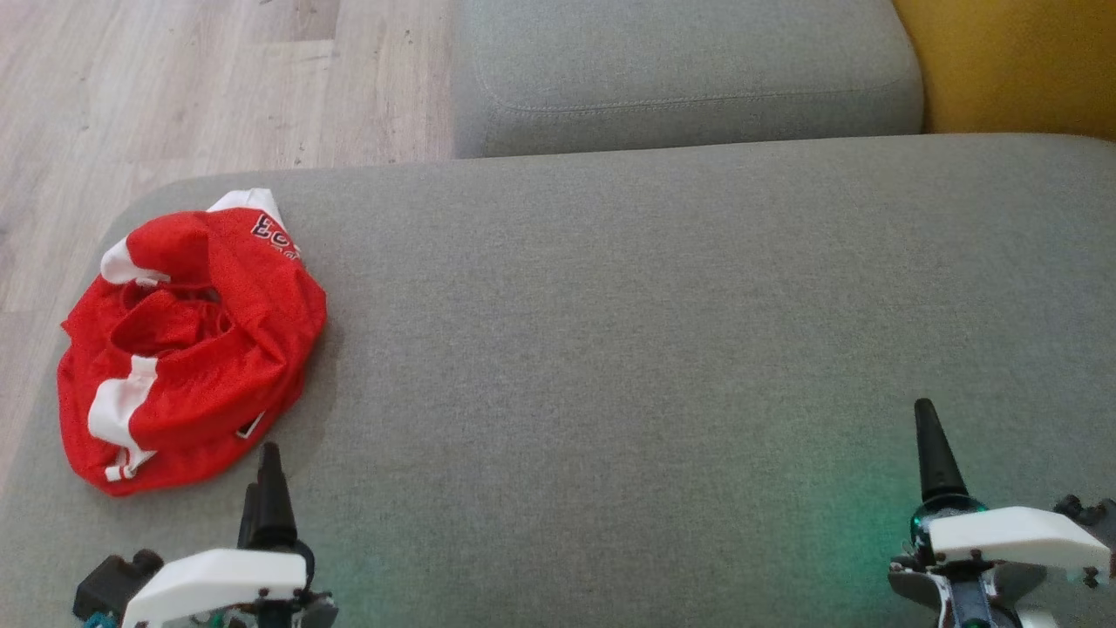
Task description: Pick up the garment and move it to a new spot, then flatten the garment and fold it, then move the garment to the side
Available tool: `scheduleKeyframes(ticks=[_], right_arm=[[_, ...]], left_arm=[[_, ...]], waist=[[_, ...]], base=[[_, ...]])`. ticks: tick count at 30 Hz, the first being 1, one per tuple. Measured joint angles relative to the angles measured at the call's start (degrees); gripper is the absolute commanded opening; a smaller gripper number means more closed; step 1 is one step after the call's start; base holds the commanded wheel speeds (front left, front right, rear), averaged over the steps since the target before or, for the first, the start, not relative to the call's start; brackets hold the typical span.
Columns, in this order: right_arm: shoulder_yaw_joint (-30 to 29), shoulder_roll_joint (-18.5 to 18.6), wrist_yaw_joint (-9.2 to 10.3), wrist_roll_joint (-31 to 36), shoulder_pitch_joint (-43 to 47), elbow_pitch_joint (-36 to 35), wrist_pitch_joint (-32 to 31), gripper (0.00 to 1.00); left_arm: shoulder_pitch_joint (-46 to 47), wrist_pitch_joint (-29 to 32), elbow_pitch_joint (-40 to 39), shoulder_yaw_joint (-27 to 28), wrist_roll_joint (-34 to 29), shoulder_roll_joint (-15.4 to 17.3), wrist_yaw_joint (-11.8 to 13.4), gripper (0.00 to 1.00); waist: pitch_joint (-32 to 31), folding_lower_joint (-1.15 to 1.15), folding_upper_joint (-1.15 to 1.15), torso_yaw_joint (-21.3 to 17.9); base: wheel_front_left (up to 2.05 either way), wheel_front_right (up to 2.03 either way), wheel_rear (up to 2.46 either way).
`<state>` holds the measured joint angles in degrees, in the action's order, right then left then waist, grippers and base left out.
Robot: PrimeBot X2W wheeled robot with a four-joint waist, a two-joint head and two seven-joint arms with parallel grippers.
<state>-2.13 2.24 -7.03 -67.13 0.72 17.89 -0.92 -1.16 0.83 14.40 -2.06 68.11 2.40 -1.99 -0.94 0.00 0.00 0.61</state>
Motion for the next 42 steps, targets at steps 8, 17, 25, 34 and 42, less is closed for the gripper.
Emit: scheduleKeyframes(ticks=[8,17,25,34,42], right_arm=[[2.0,0.0,0.0,6.9,0.1,-0.5,1.6,1.0],[3.7,0.0,-0.01,13.6,0.2,-1.0,3.0,1.0],[4.8,0.0,-0.01,19.2,0.8,-1.3,4.2,1.0],[6.4,0.0,-0.01,25.6,1.2,-1.5,5.9,1.0],[7.8,0.1,-0.01,31.3,1.2,-1.5,7.1,1.0]], left_arm=[[0.0,-1.5,-1.3,-2.4,-6.6,0.2,1.5,1.0],[0.0,-3.0,-2.3,-4.8,-13.2,0.5,3.2,1.0],[-0.1,-4.3,-2.7,-7.1,-18.9,0.9,4.5,1.0],[-0.1,-5.9,-2.9,-9.3,-25.3,1.2,5.6,1.0],[-0.3,-7.0,-2.4,-10.7,-30.7,1.3,6.9,1.0]], waist=[[-0.7,0.0,0.0,0.4],[-1.1,0.0,0.0,0.6],[-1.3,0.0,0.0,0.9],[-1.7,0.0,0.0,1.1],[-2.1,0.0,0.0,1.3]], base=[[0.0,0.0,0.0],[0.0,0.0,0.0],[0.0,0.0,0.0],[0.0,0.0,0.0],[0.0,0.0,0.0]])
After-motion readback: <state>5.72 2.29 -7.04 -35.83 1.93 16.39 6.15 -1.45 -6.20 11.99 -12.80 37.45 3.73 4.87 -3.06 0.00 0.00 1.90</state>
